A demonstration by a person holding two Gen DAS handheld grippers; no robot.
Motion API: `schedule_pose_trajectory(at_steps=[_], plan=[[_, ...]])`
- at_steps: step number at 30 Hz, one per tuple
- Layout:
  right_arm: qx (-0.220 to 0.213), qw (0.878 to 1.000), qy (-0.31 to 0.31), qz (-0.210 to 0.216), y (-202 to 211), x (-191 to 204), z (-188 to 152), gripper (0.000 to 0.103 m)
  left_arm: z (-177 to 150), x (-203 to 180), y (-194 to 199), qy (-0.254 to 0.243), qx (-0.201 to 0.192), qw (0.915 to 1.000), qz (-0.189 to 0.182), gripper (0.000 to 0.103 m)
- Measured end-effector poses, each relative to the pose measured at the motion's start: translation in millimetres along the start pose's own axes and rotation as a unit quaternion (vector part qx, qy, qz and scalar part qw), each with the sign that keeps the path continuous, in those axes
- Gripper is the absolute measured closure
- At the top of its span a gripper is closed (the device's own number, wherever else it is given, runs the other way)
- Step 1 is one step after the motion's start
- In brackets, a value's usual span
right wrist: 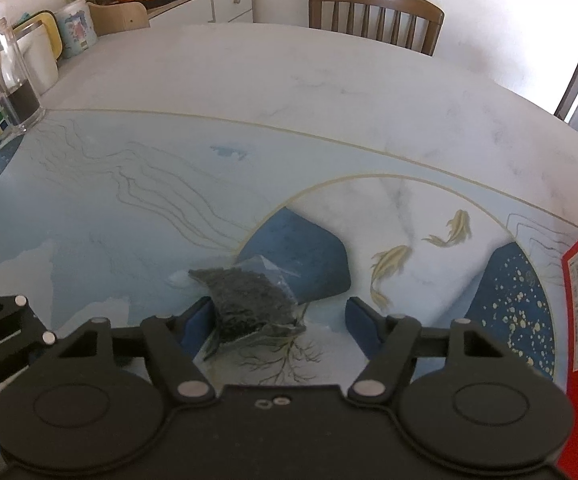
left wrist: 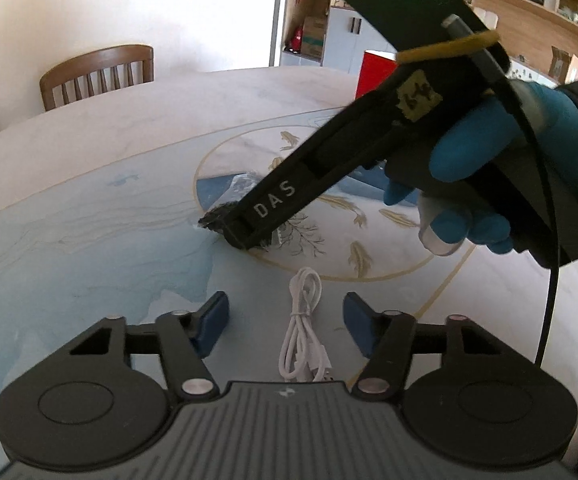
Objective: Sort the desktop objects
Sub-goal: 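Close the right gripper on the black pouch while the left closes on the white cable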
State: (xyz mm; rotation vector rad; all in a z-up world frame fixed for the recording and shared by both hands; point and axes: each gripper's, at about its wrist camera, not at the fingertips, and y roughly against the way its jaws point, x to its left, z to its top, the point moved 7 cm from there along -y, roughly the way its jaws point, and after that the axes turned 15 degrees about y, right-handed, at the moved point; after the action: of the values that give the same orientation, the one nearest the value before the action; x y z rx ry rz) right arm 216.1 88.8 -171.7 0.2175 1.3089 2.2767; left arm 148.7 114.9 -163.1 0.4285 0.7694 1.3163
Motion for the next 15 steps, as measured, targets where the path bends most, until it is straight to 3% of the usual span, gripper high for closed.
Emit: schedule_pose_trajectory(at_steps=[5,9,12,15], plan=[[-0.001,1.0,0.012,-0.001,0.8,3.0,0.9,0.043,1.5,-6.3,-1.0,-0.013,0.003,0.9999,-0.001,0.067],[-0.001,1.0,0.014,-0.009,2.6,0.8,0.2,0.048,2.4,-7.3,-2.1,-0.023,0.004,0.9997,0.007,0.072],[0.0,1.0,0.01,-0.013,3.9,-2.7,-2.4,0.048,3.4,-7.5,-2.8,-0.026,0.003,0.9996,0.011,0.081],[0.001,1.0,0.007,-0.016,6.3,-6.5,-5.7,0.057,3.3,-9.9,-3.3,-0.034,0.008,0.9994,0.003,0.089]])
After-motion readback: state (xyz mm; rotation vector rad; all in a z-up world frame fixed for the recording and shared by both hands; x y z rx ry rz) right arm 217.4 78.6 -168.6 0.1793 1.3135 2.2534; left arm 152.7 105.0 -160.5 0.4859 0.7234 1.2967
